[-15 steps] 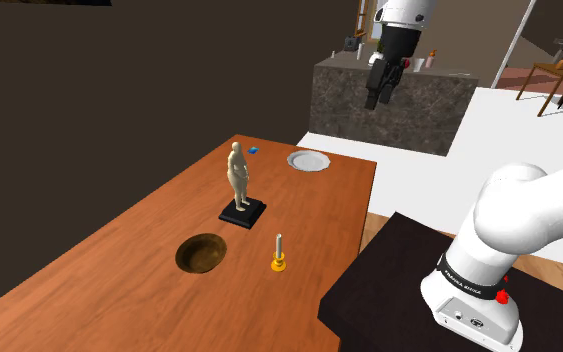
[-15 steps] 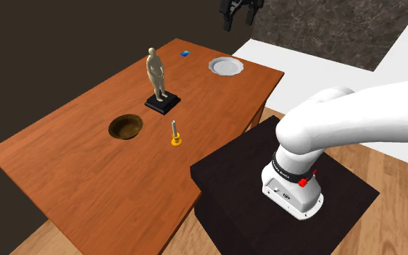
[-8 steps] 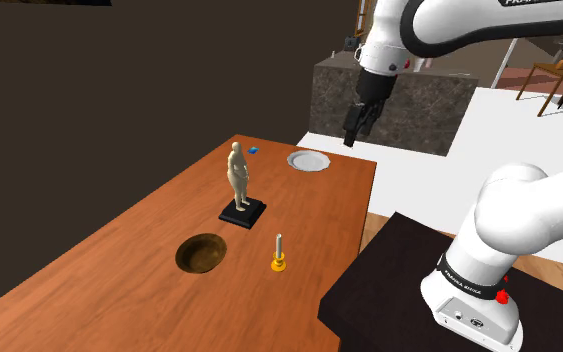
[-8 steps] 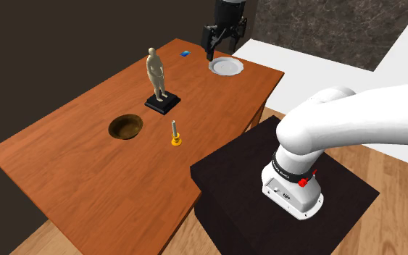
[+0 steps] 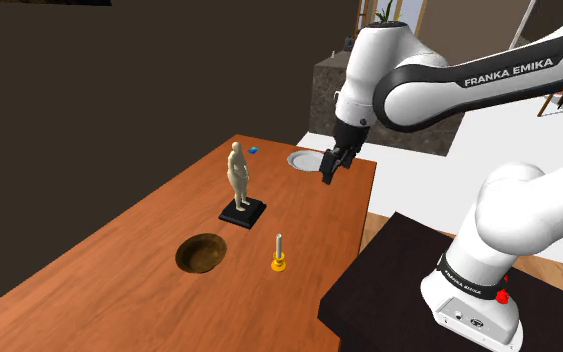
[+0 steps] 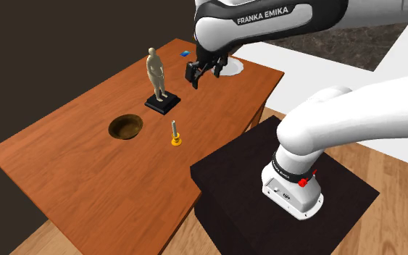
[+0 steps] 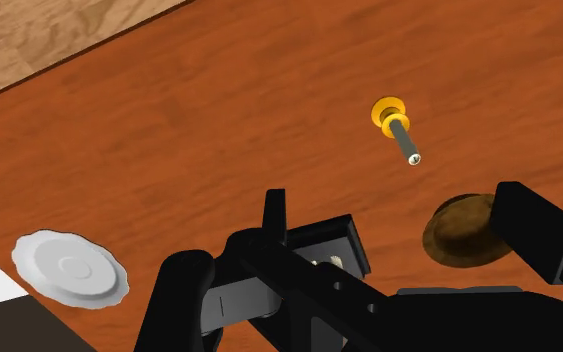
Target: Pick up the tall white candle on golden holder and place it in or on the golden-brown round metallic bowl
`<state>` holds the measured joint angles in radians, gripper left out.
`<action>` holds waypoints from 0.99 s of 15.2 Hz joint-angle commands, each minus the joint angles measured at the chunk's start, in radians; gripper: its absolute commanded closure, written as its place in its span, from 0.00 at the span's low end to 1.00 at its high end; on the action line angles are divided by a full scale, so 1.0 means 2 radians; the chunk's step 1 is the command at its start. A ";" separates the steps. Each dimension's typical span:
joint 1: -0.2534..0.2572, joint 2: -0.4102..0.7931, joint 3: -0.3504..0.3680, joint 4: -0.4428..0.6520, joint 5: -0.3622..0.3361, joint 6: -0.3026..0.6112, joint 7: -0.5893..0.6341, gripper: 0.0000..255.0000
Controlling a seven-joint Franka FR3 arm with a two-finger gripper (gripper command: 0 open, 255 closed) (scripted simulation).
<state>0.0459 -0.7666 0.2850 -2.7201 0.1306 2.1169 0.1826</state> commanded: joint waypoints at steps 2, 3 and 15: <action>-0.002 0.039 0.040 -0.021 0.000 0.068 0.036 0.00; -0.005 0.054 0.054 -0.026 -0.001 0.090 0.049 0.00; -0.263 0.329 0.355 0.011 -0.318 0.302 0.410 0.00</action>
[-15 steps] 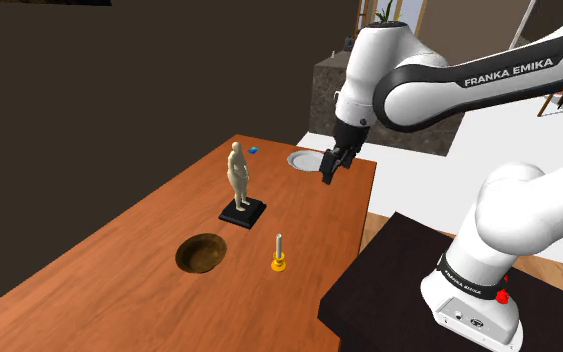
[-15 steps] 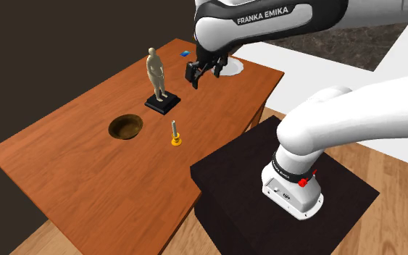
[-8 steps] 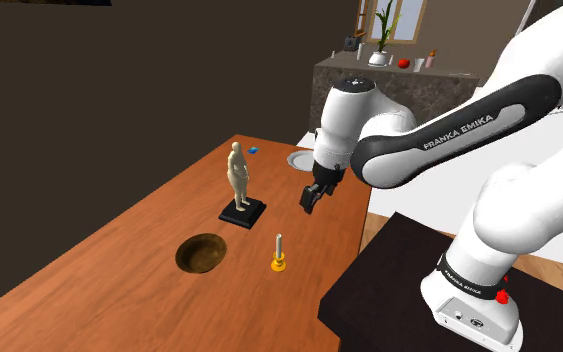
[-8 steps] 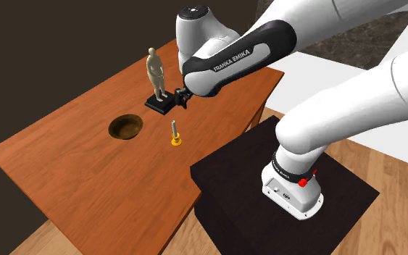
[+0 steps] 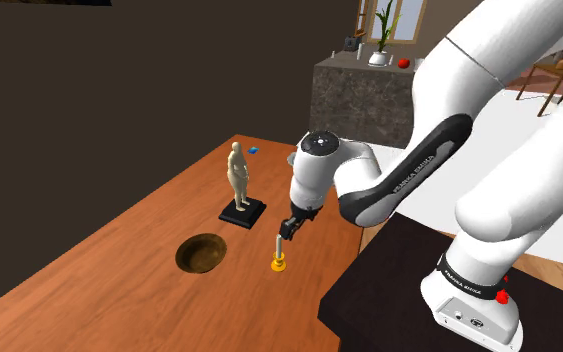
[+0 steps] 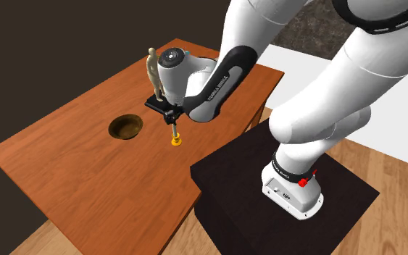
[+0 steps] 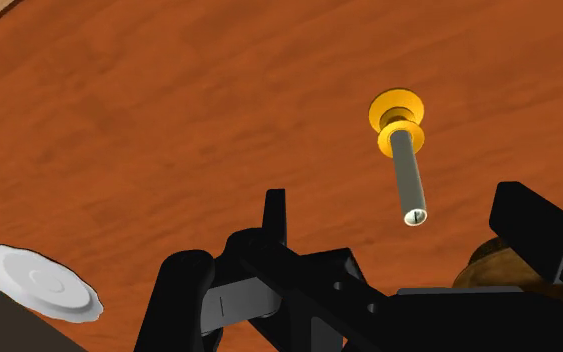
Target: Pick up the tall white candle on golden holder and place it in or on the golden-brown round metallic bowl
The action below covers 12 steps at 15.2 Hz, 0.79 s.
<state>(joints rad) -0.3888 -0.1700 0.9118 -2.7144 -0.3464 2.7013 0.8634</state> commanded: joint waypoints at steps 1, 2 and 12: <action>-0.092 0.080 0.077 0.027 -0.183 -0.005 0.154 0.00; -0.107 0.140 0.087 0.050 -0.288 -0.037 0.236 0.00; 0.068 0.363 -0.083 0.170 -0.542 -0.147 0.440 0.00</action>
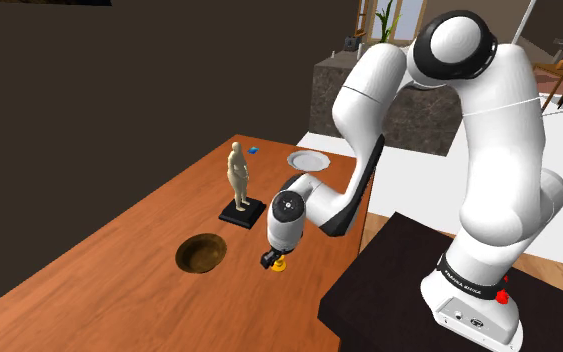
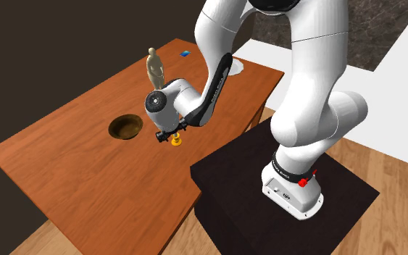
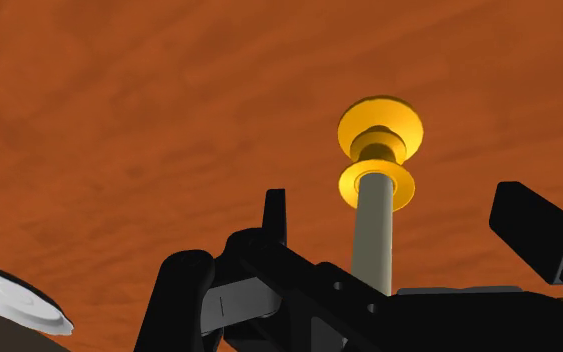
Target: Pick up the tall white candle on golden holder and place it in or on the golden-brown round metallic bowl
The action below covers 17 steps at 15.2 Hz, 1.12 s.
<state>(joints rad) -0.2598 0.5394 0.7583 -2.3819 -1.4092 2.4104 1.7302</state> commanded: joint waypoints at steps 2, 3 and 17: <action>0.009 0.023 -0.017 0.011 -0.027 -0.001 0.014 0.00; 0.011 0.030 -0.023 0.015 -0.035 -0.001 0.018 0.00; 0.014 0.041 -0.031 0.021 -0.046 -0.001 0.023 1.00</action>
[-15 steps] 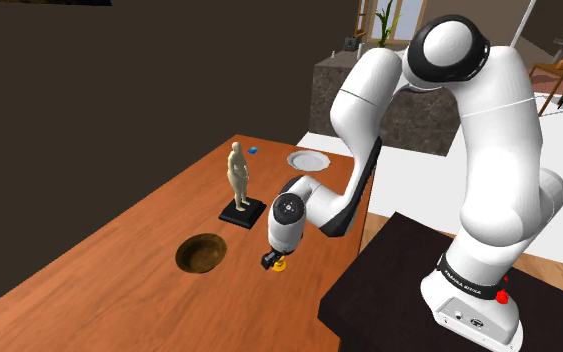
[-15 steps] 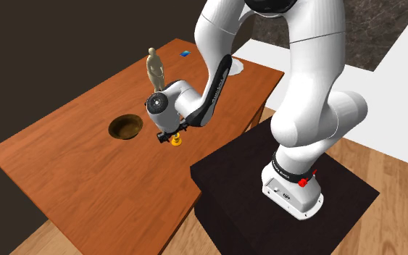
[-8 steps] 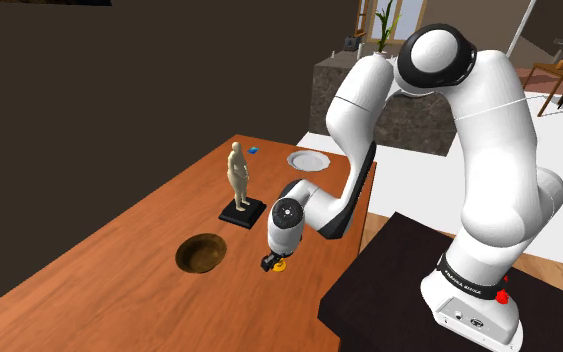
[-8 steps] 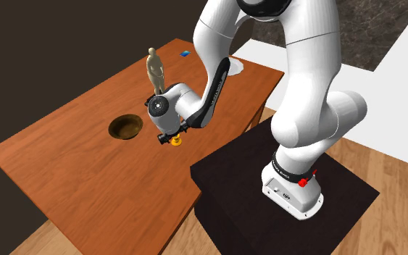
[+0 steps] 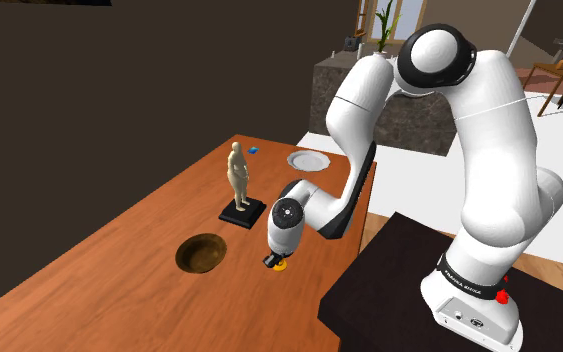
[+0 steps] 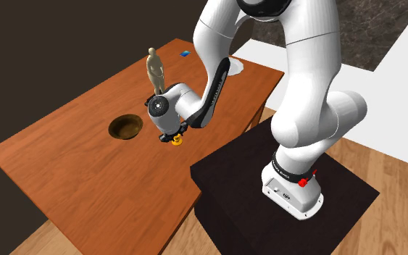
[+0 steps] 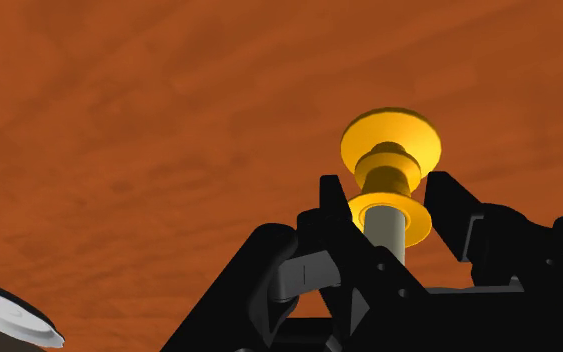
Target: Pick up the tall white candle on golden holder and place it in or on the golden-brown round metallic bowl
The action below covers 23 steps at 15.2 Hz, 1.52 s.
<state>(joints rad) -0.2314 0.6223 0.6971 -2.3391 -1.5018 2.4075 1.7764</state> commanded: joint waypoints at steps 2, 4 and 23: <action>0.000 0.000 0.000 0.000 0.000 0.000 0.000 1.00; 0.000 0.000 0.000 0.000 0.000 0.000 0.000 1.00; -0.080 -0.146 0.098 -0.053 0.169 0.021 -0.127 1.00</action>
<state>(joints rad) -0.3804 0.3444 0.8835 -2.4403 -1.1832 2.4455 1.5392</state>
